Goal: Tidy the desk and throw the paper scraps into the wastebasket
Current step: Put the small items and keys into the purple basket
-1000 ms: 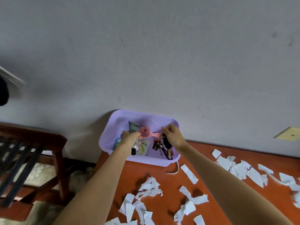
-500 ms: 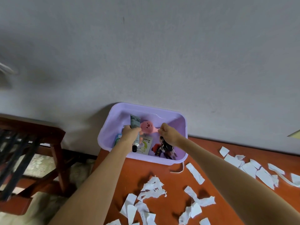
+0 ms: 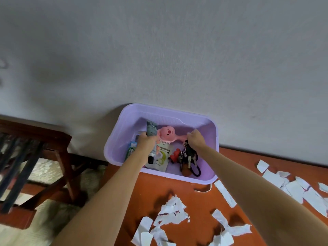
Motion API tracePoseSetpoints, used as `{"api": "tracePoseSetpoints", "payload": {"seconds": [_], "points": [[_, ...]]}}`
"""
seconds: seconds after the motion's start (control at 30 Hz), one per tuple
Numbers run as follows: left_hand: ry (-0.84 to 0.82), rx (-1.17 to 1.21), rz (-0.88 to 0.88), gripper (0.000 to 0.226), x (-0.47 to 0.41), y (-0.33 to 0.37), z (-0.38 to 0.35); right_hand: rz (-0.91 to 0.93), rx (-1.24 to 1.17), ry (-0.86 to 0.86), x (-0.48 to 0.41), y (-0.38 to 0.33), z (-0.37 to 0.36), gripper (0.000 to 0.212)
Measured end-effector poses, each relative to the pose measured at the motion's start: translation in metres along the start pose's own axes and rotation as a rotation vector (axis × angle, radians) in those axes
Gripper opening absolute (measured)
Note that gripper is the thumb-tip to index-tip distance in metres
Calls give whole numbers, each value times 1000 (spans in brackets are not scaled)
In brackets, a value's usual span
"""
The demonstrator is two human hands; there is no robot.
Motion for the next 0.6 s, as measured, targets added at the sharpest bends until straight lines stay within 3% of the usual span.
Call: {"api": "tracePoseSetpoints", "payload": {"seconds": [0.17, 0.23, 0.3, 0.43, 0.6], "points": [[1, 8, 44, 13, -9, -12, -4, 49, 110, 54, 2, 4, 4, 18], [11, 13, 49, 15, -12, -13, -5, 117, 248, 143, 12, -4, 12, 33], [8, 21, 66, 17, -14, -15, -6, 238, 392, 191, 24, -12, 10, 28], [-15, 19, 87, 25, -12, -19, -9, 373, 543, -103, 32, -7, -27, 17], [-46, -16, 93, 16, -10, -16, -10, 406, 649, -204, 33, -3, -36, 48]]}}
Point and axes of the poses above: each hand's wrist, its own x-axis away from the middle knuckle, its own z-axis out of the back of the hand, y = z × x, the point moved 7 cm from there along -x, towards the middle knuckle, and after that the axes turned 5 degrees about -z, right-handed, at the moved point
